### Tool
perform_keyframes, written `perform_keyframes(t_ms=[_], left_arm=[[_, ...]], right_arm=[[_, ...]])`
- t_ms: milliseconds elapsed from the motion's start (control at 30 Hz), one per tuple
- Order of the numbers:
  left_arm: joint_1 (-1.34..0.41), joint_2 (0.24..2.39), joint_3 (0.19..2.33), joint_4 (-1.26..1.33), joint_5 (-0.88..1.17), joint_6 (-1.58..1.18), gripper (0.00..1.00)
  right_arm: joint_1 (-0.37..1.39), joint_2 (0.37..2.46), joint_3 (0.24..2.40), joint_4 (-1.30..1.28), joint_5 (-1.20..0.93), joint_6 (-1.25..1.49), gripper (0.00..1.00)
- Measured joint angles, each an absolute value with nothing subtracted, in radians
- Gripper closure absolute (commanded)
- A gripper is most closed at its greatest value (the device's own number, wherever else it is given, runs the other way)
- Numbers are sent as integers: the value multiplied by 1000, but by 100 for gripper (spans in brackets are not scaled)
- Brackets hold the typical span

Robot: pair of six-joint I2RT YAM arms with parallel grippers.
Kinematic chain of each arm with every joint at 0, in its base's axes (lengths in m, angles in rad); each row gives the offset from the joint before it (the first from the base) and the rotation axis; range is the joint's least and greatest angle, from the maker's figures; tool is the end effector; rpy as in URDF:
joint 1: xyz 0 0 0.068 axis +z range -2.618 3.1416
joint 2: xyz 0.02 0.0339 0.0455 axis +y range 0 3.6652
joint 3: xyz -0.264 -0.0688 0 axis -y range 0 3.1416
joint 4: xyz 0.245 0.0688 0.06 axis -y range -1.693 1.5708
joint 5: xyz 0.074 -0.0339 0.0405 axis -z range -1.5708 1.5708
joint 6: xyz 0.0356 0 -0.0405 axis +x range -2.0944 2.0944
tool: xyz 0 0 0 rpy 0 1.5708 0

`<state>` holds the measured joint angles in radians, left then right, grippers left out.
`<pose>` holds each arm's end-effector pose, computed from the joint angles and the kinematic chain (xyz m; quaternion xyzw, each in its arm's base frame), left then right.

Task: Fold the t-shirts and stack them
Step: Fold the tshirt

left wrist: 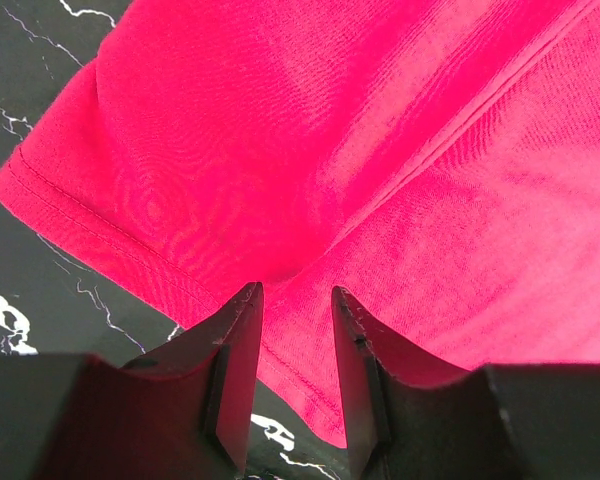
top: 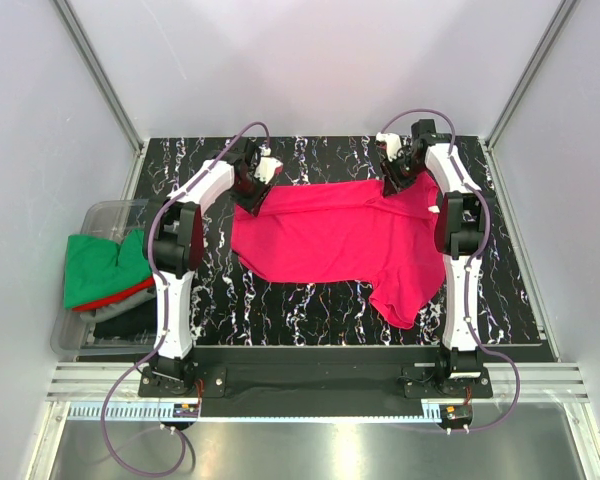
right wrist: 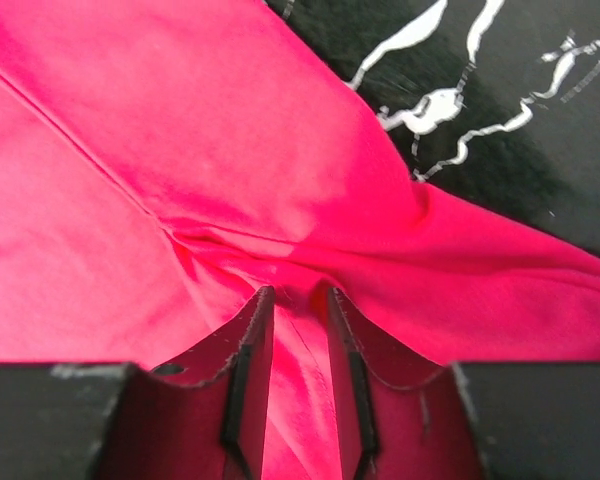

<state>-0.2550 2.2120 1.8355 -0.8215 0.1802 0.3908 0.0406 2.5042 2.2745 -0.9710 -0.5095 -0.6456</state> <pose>0.4508 -0.1241 0.1892 0.3264 0.9228 -0.0757 0.1901 0.5213 0.0386 0.1753 -0.3637 0.8802 0.1834 0.2438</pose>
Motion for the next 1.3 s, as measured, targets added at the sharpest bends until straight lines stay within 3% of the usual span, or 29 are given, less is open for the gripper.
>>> perform_keyframes(t_ms=[367,867,1033,1067,1167,1300], left_arm=[[-255,2212,1830,-822,180,391,62],[-255,2212,1823,-821,184,391,63],[-255,2211,1806,-816,192,391,63],[-255,2211,1799,-815,195,391,63],[-255,2211,1781,-815,200,391,63],[-255,2205,1766,-815,201,392,62]], right_arm=[[50,2504,2274,-971,-517,-639,93],[88,2377,2078,-968,-491,-640,97],[132,2268,1990,-963,-485,-640,93],[140,2249,1972,-958,-482,-639,81],[160,2203,1913,-955,-472,-635,61],[172,2158,1821,-952,-447,-638,57]])
